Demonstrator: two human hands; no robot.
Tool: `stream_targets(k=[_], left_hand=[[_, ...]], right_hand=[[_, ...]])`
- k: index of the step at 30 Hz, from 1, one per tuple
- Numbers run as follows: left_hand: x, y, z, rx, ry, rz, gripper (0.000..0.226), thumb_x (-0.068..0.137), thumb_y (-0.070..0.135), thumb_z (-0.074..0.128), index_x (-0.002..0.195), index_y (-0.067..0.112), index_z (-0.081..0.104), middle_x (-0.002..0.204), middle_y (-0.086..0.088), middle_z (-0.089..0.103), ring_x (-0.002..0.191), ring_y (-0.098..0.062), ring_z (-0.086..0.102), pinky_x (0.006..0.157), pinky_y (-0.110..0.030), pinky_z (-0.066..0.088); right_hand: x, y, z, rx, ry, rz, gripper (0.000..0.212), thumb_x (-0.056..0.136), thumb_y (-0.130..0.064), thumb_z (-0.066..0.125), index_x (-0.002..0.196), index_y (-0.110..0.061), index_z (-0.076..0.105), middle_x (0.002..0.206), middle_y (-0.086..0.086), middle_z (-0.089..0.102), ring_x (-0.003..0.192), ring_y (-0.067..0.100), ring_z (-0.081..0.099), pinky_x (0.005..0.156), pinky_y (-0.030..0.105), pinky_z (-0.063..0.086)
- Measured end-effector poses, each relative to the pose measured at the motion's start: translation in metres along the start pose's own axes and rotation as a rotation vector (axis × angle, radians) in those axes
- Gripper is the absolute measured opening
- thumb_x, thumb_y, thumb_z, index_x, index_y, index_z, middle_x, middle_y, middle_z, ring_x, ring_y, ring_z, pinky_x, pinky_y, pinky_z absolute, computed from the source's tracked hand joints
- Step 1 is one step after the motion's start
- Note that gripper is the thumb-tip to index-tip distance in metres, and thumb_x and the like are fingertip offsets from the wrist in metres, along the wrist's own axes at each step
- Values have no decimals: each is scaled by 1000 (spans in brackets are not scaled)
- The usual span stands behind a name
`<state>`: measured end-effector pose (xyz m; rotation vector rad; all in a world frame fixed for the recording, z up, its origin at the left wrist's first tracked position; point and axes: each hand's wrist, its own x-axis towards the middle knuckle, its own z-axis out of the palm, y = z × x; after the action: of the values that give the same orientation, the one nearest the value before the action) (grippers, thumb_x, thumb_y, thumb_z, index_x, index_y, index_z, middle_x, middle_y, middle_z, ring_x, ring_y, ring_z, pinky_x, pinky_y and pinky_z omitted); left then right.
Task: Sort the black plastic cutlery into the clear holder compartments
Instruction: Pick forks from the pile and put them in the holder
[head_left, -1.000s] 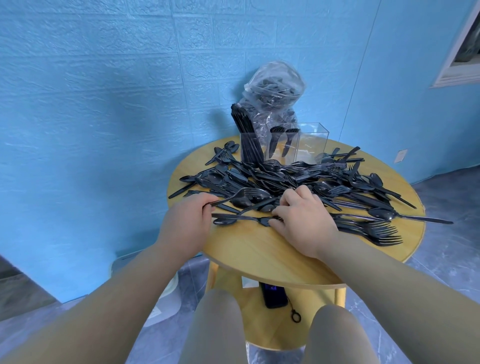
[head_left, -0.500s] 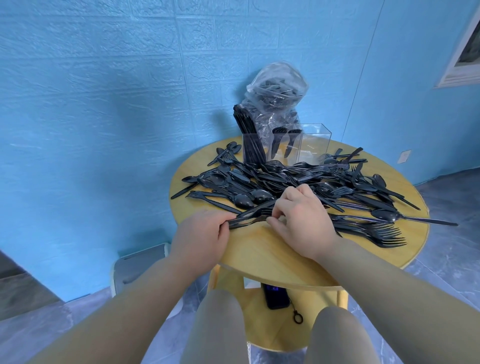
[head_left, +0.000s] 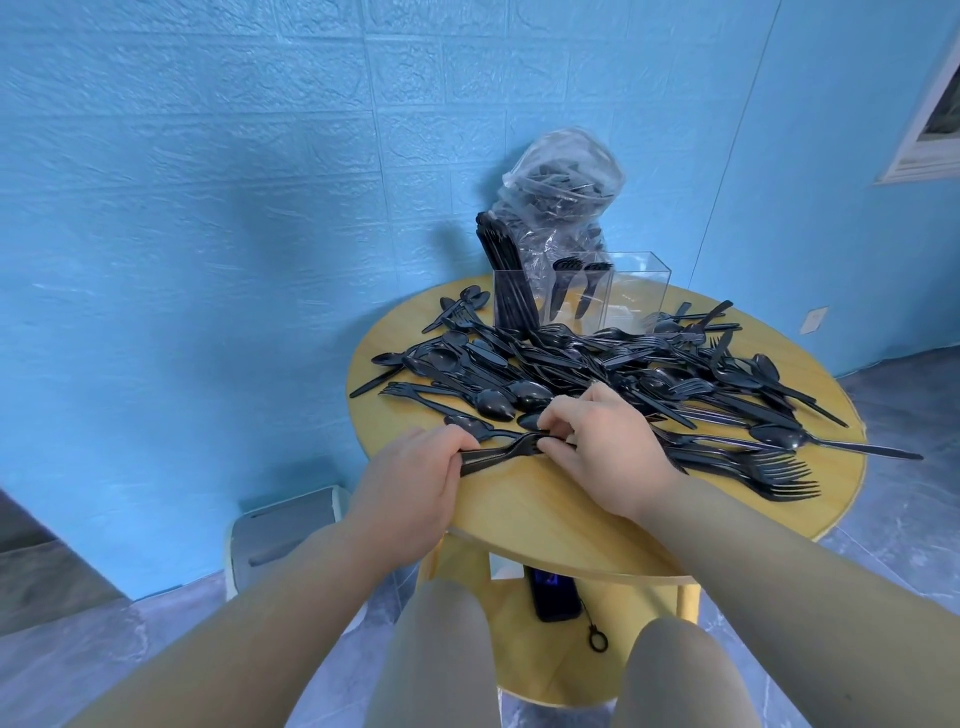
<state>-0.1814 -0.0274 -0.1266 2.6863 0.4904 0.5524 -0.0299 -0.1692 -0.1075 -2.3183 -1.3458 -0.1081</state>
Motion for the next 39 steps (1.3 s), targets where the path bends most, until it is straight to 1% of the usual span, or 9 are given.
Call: stream_targets(k=[3, 8, 13, 17, 21, 26, 30, 35, 39], left_hand=[[1, -2, -4, 53, 5, 37, 27, 100, 26, 39, 116, 23, 60, 102, 11, 61, 98, -11, 51, 77, -23, 35], [9, -11, -15, 124, -23, -7, 29, 100, 32, 39, 122, 26, 57, 110, 9, 61, 100, -17, 56, 80, -34, 44], [6, -39, -35, 158, 51, -140, 30, 102, 27, 32, 116, 24, 58, 105, 4, 61, 98, -21, 56, 73, -34, 41], [2, -69, -52, 176, 125, -281, 29, 102, 27, 31, 111, 21, 57, 98, 1, 58, 95, -28, 57, 71, -36, 40], [1, -89, -61, 186, 134, -333, 29, 102, 29, 30, 111, 19, 56, 98, 0, 58, 88, -28, 57, 76, -41, 44], [6, -110, -66, 169, 123, -359, 27, 102, 27, 30, 111, 20, 54, 95, 4, 56, 85, -25, 55, 75, -40, 44], [14, -119, -72, 161, 120, -347, 27, 102, 26, 30, 113, 20, 54, 93, 4, 55, 84, -25, 54, 75, -39, 44], [32, -112, -82, 146, 165, -310, 27, 101, 23, 29, 108, 18, 55, 87, 2, 54, 80, -26, 52, 72, -39, 43], [51, -90, -86, 96, 185, -242, 23, 101, 20, 29, 95, 23, 51, 75, 7, 48, 74, -23, 47, 65, -34, 36]], right_hand=[[3, -3, 0, 90, 49, -12, 12, 89, -25, 63, 99, -23, 70, 86, -5, 59, 99, 9, 43, 83, 28, 44], [15, -17, -3, 179, 110, -17, 6, 87, -23, 67, 92, -23, 71, 82, -9, 63, 95, 11, 45, 79, 29, 45], [46, -40, 3, 118, 221, -66, 24, 89, -31, 64, 111, -22, 66, 95, -7, 65, 95, 12, 50, 80, 26, 42], [80, -63, 19, 11, 59, -140, 20, 91, -29, 59, 105, -17, 65, 98, 1, 65, 94, 22, 57, 81, 32, 46], [109, -91, 43, -167, -111, -189, 28, 93, -33, 54, 113, -15, 59, 104, 4, 63, 98, 25, 56, 83, 35, 47], [136, -100, 71, -258, -175, -199, 17, 93, -22, 47, 102, -13, 59, 97, 6, 63, 86, 25, 55, 68, 32, 41], [145, -98, 83, -299, -169, -242, 22, 92, -7, 42, 104, -11, 60, 97, 7, 63, 89, 26, 57, 68, 31, 42], [146, -95, 59, -109, -1, -250, 24, 92, -5, 45, 109, -12, 60, 94, 6, 64, 88, 27, 59, 76, 38, 50], [139, -86, 14, 66, 213, -291, 19, 93, -7, 47, 108, -10, 58, 83, 4, 63, 77, 26, 57, 71, 39, 49]])
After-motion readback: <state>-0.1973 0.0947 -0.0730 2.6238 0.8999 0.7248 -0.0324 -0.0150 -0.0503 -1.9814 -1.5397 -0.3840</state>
